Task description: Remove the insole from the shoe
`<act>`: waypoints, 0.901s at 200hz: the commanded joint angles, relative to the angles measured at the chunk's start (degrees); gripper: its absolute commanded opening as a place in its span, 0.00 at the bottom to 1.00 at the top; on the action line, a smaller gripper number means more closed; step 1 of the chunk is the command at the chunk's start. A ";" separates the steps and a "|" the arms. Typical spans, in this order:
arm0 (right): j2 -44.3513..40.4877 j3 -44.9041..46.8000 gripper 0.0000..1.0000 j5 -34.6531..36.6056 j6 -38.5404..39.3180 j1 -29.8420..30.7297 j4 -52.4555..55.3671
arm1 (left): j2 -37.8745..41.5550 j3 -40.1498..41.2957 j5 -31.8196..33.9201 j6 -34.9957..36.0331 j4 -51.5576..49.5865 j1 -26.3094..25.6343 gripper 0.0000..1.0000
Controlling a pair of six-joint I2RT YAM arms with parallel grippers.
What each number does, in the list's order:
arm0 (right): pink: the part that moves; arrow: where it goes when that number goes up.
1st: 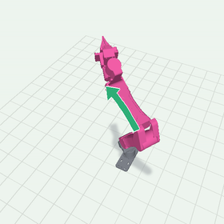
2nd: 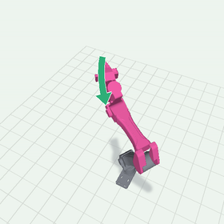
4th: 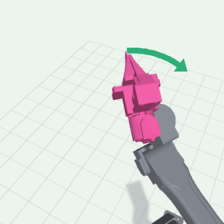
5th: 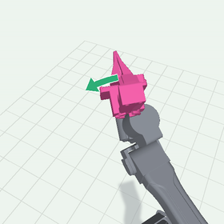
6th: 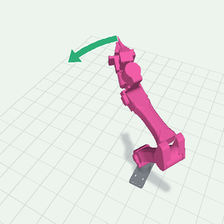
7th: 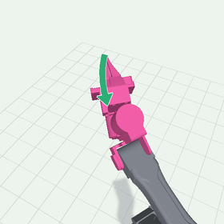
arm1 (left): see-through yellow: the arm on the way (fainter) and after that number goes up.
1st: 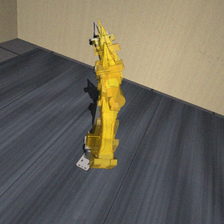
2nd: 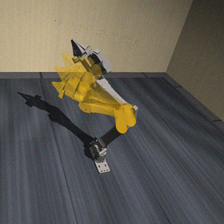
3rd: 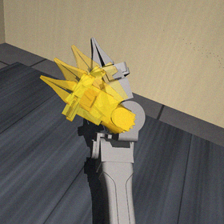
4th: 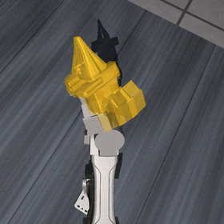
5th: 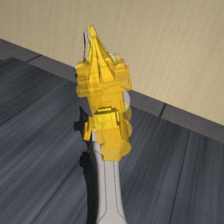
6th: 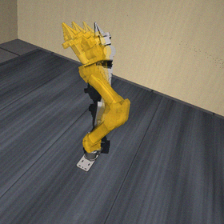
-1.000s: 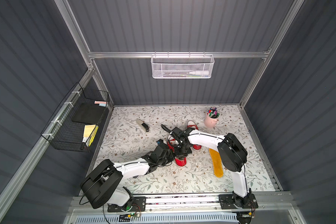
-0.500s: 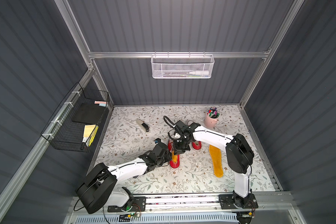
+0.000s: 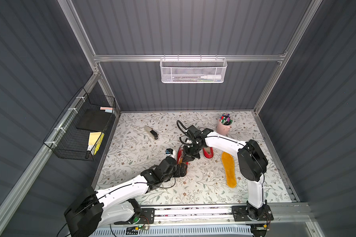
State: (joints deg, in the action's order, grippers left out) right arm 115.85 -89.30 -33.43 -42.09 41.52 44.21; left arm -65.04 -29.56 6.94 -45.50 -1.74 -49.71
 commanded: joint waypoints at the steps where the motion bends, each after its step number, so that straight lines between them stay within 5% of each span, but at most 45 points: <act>1: 0.51 -1.56 0.00 -2.31 -1.28 -0.63 -1.11 | -2.52 0.75 3.67 1.68 -3.73 -0.38 0.96; 52: 0.26 -1.66 0.00 -3.31 -1.98 -1.00 -1.41 | -11.67 -2.79 5.79 5.05 -2.73 -0.38 0.99; 122: -0.17 -2.21 0.00 -6.23 -3.86 -1.79 -1.55 | -13.84 -0.78 5.22 13.06 5.07 -1.01 0.80; 180: 0.48 -6.75 0.00 -12.44 -2.78 -4.75 4.95 | -14.44 1.10 6.91 13.18 4.72 -1.74 0.69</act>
State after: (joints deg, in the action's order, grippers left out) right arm 116.03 -91.02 -39.72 -46.02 38.24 45.12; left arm -79.33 -30.46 11.97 -33.54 3.62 -50.63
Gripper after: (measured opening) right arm 0.069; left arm 0.716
